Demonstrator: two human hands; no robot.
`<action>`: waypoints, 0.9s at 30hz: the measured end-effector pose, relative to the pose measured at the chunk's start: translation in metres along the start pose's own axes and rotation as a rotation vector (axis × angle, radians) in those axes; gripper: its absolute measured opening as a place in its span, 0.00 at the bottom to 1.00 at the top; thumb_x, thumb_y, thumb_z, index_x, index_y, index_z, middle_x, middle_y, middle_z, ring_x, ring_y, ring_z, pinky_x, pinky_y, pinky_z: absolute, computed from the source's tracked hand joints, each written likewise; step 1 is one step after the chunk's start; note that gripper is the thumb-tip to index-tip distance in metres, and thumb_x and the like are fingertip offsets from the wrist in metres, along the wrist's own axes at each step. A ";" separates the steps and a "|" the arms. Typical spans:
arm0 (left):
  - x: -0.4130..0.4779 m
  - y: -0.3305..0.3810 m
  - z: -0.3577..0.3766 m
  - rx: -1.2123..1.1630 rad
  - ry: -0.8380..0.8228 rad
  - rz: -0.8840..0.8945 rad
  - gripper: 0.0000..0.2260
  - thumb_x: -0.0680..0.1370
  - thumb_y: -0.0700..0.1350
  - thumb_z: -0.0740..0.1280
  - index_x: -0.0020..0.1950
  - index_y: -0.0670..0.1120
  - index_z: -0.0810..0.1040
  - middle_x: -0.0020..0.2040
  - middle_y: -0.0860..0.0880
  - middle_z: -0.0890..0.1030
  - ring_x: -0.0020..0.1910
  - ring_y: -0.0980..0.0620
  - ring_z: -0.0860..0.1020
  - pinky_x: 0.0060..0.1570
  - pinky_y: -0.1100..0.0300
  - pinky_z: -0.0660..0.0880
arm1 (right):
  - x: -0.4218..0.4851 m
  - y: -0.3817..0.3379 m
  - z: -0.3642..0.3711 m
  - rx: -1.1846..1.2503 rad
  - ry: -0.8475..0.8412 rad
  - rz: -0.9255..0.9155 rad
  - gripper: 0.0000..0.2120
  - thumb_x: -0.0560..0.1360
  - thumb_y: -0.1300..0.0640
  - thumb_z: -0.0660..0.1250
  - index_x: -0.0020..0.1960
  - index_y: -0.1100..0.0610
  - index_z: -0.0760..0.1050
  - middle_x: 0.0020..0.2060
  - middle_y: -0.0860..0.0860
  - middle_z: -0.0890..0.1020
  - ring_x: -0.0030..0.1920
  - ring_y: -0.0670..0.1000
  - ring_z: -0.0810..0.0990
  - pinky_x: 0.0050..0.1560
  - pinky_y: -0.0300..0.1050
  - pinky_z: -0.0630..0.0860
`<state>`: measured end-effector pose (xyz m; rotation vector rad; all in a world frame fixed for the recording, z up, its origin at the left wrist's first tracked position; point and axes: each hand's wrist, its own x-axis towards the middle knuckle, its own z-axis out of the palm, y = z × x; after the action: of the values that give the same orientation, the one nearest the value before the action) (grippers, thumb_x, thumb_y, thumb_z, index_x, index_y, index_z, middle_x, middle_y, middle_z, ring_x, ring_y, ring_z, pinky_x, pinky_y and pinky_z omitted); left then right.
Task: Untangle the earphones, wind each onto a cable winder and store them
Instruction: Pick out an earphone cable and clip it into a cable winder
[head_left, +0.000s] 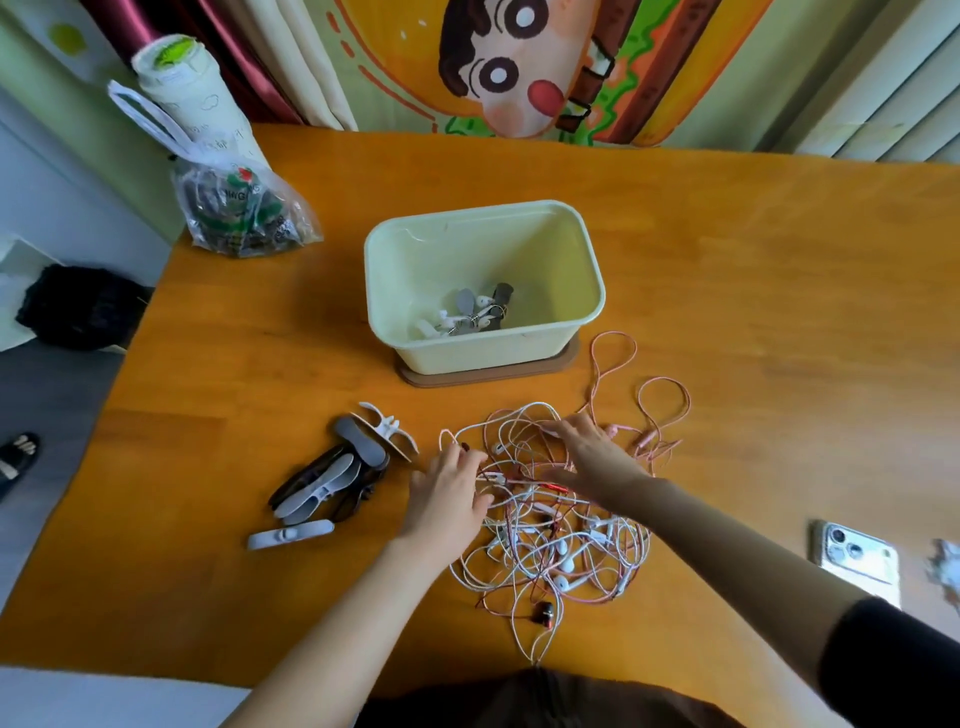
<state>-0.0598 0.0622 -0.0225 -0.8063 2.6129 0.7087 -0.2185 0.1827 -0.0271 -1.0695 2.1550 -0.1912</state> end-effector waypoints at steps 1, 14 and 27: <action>0.000 -0.001 0.005 -0.010 -0.031 -0.012 0.19 0.80 0.50 0.62 0.71 0.51 0.65 0.68 0.51 0.67 0.67 0.52 0.68 0.66 0.55 0.63 | 0.000 -0.002 0.003 0.002 0.006 0.004 0.31 0.76 0.46 0.64 0.75 0.51 0.56 0.70 0.55 0.62 0.67 0.54 0.68 0.69 0.48 0.67; -0.009 0.006 -0.004 -0.213 0.177 0.041 0.08 0.79 0.41 0.65 0.57 0.47 0.78 0.56 0.54 0.77 0.54 0.53 0.77 0.50 0.62 0.75 | -0.013 -0.039 0.029 0.038 0.182 -0.178 0.15 0.80 0.56 0.59 0.67 0.55 0.70 0.57 0.54 0.79 0.62 0.54 0.72 0.62 0.51 0.69; -0.026 -0.019 -0.010 -0.142 0.131 -0.036 0.08 0.79 0.44 0.64 0.53 0.49 0.83 0.53 0.53 0.83 0.49 0.55 0.80 0.47 0.59 0.79 | -0.044 -0.011 -0.019 0.336 0.540 -0.111 0.11 0.73 0.70 0.67 0.54 0.64 0.78 0.45 0.56 0.83 0.45 0.50 0.81 0.52 0.41 0.78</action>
<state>-0.0294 0.0544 -0.0098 -0.9693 2.6792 0.8665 -0.2066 0.2047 0.0150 -1.0170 2.4041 -0.9527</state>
